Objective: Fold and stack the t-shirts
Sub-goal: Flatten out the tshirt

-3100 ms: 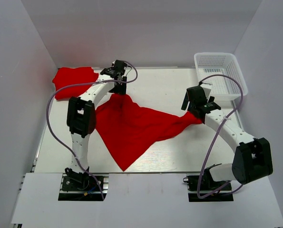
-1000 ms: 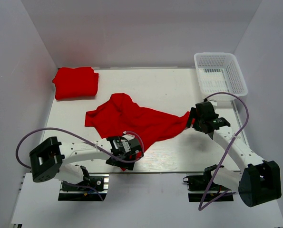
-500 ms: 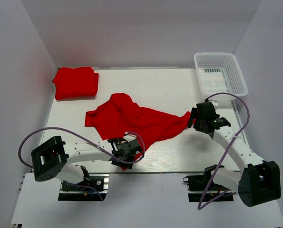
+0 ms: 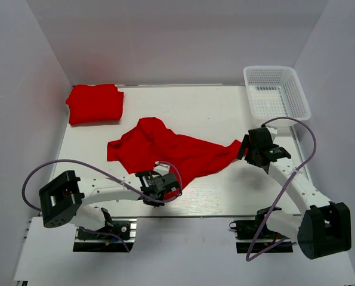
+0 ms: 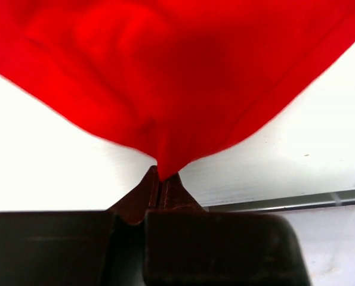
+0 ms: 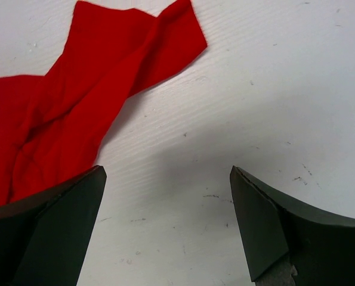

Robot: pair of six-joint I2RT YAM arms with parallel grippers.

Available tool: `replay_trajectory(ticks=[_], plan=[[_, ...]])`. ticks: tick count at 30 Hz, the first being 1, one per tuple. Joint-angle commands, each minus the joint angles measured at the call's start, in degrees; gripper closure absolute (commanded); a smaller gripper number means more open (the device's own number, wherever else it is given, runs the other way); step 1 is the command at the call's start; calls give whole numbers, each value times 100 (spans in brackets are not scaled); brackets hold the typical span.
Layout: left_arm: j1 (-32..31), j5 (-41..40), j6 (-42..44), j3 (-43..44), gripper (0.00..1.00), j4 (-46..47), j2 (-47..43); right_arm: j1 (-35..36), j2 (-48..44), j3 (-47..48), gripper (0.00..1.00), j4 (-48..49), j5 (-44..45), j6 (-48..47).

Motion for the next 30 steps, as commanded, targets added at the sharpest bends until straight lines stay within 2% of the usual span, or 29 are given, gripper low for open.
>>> replay_trajectory(ticks=[1,12,20,30], plan=[[47,-528,-261,250,100,-356,-573,-94,71,119,10,33,366,330],[47,-1117,-464,619,100,-919,-1391,-709,959,849,10,261,-126,594],[47,-1583,-288,1146,100,-990,-1233,-955,1574,1069,10,411,-345,541],[47,-1407,-165,1147,100,-814,-1119,-1061,2101,1069,10,999,-513,734]])
